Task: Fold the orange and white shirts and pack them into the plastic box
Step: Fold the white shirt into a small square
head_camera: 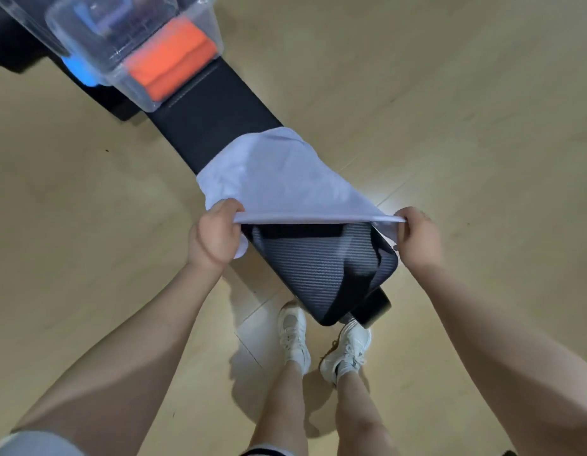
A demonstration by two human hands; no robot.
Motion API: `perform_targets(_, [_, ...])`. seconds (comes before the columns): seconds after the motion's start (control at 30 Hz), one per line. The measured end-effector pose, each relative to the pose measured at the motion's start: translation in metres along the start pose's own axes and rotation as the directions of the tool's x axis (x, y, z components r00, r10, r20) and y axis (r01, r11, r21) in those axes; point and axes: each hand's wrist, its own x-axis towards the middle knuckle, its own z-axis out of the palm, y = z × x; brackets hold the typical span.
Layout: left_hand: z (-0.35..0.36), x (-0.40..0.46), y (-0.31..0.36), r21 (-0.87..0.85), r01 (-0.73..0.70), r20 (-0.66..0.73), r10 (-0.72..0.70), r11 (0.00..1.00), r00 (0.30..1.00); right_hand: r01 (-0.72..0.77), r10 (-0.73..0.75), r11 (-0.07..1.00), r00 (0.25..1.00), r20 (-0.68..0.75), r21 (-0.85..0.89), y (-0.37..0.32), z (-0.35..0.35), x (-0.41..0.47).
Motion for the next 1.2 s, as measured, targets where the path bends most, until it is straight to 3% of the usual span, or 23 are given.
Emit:
perform_targets(0.17, [-0.051,-0.008,0.033,-0.006,-0.013,0.008,0.013,1.0,1.0,-0.068,0.073,0.989,0.997,-0.034,0.131,-0.018,-0.043,-0.068])
perform_targets(0.3, [-0.086,-0.009,0.045,-0.227,0.104,0.023,-0.102,0.968,0.995,0.001,0.003,0.998,0.998,-0.068,0.06,-0.029,-0.073,-0.113])
perform_targets(0.47, [-0.117,-0.032,0.047,-0.134,-0.081,0.026,0.085,0.988,0.996,0.004,0.004,0.99,0.999,0.05,-0.143,-0.025,-0.086,-0.172])
perform_targets(0.6, [-0.133,-0.056,0.039,-0.174,-0.136,-0.037,0.132,0.975,0.991,-0.045,0.053,0.986,0.997,0.047,-0.162,-0.032,-0.077,-0.22])
perform_targets(0.8, [-0.167,-0.101,-0.003,-0.248,-0.246,-0.003,0.253,0.937,0.967,-0.139,0.144,0.987,0.988,0.058,-0.083,-0.044,-0.045,-0.295])
perform_targets(0.97, [-0.193,-0.116,-0.021,-0.255,-0.182,-0.026,0.181,0.95,0.983,-0.194,0.205,0.971,0.976,-0.068,0.143,-0.056,-0.025,-0.321])
perform_targets(1.2, [-0.183,-0.064,-0.033,0.078,-0.259,0.075,0.253,0.963,0.965,-0.302,0.318,0.947,0.929,-0.189,0.111,-0.061,0.012,-0.281])
